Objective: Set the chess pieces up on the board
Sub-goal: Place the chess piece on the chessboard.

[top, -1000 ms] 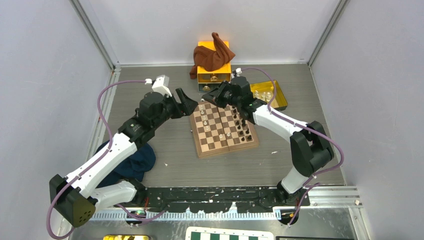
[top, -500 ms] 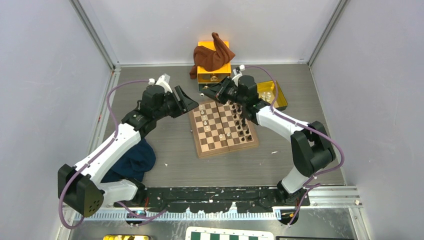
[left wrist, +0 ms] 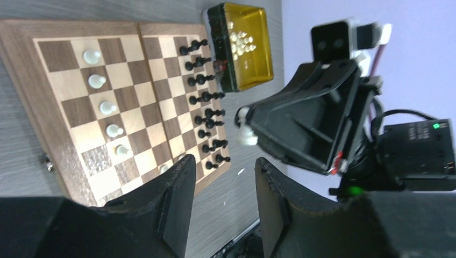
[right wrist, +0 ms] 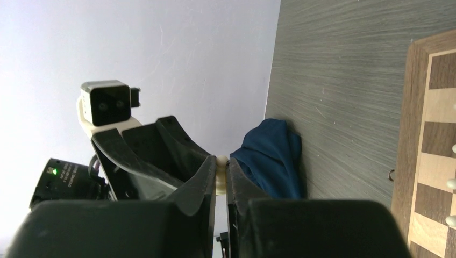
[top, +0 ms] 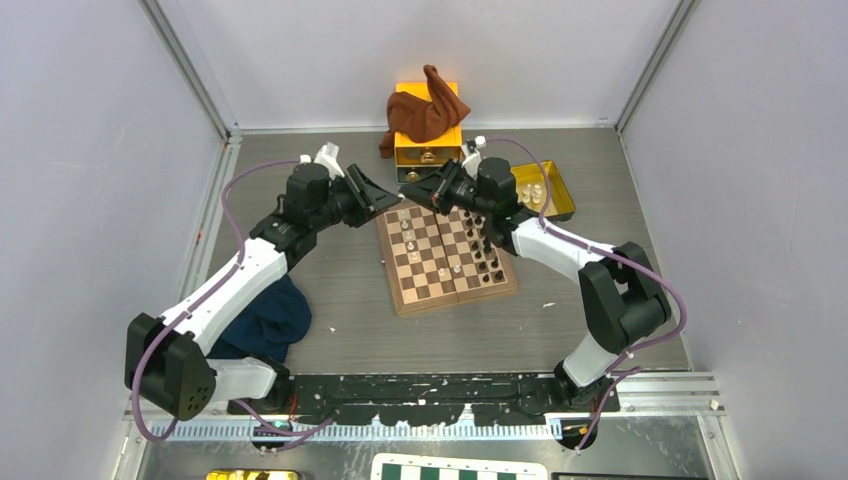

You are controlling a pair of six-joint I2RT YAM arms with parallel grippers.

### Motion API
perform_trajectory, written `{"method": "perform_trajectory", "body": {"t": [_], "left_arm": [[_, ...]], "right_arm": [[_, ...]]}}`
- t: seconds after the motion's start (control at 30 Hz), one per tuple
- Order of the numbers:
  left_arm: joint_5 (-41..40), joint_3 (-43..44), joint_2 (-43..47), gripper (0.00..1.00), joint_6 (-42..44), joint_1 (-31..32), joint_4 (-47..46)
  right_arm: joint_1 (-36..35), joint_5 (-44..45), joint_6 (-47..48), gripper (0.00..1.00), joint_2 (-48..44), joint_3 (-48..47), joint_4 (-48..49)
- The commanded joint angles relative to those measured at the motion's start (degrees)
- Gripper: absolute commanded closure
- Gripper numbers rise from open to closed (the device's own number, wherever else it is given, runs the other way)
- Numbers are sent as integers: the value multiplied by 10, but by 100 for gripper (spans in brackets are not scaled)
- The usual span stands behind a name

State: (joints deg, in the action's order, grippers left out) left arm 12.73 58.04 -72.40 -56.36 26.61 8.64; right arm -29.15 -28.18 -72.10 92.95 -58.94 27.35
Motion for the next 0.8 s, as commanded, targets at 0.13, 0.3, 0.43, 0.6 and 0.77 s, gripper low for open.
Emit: {"method": "perform_trajectory", "body": {"t": [0.13, 0.3, 0.43, 0.6, 0.77], "left_arm": [[55, 6, -24, 57, -45, -17, -104], [67, -3, -33, 60, -52, -17, -116], [71, -9, -35, 63, -56, -18, -125], [75, -12, -35, 67, -59, -20, -128], [75, -15, -34, 69, -63, -22, -133]], "right_arm": [[1, -25, -15, 99, -16, 20, 63], [0, -27, -23, 99, -11, 20, 73], [1, -27, -35, 99, -3, 21, 89], [0, -29, -45, 99, 3, 19, 101], [-2, -34, -48, 99, 5, 16, 102]]}}
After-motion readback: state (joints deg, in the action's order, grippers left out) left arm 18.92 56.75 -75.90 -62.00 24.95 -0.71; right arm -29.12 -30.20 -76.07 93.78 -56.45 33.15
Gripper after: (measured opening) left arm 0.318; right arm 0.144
